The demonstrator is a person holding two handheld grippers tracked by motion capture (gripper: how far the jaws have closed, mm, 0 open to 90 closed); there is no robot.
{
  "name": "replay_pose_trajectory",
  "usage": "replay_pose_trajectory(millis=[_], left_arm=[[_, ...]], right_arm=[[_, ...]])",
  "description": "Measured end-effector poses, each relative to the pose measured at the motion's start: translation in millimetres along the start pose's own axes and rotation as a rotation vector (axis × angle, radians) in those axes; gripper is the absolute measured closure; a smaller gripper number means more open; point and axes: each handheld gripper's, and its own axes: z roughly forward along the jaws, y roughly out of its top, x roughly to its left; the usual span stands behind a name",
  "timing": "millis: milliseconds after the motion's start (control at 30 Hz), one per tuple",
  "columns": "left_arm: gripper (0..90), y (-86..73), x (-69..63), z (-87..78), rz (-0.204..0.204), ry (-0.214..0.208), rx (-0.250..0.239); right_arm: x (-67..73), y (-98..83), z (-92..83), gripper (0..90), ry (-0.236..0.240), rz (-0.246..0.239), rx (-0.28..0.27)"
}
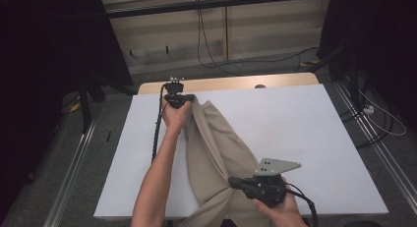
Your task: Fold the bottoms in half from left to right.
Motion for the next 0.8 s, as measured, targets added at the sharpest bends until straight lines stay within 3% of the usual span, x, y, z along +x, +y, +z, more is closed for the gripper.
replay_pose_trajectory(millis=[167, 400, 500, 600, 733, 800], left_arm=[[85.6, -3.1, -6.0, 11.5, 0.006, 0.0, 0.025], [85.0, -4.5, -16.8, 25.1, 0.038, -0.002, 0.05], [84.5, -6.2, -20.9, 32.7, 0.02, -0.005, 0.05], [84.0, -7.0, -27.1, 39.3, 0.027, -0.004, 0.053], [83.6, -3.6, -37.6, 45.8, 0.066, 0.024, 0.074], [82.8, -2.6, -42.5, 48.6, 0.074, 0.017, 0.084]], right_arm=[[-12.2, -14.9, -8.6, 90.0, -0.049, 0.034, 0.023], [-17.0, -21.4, -17.9, 89.9, -0.091, 0.015, 0.042], [-20.9, -25.2, -21.1, 89.9, -0.119, 0.016, 0.053], [-24.4, -28.7, -24.6, 89.9, -0.142, 0.012, 0.064], [-34.8, -34.7, -30.7, 89.8, -0.186, 0.021, 0.088], [-39.9, -37.8, -32.2, 89.7, -0.199, 0.034, 0.105]])
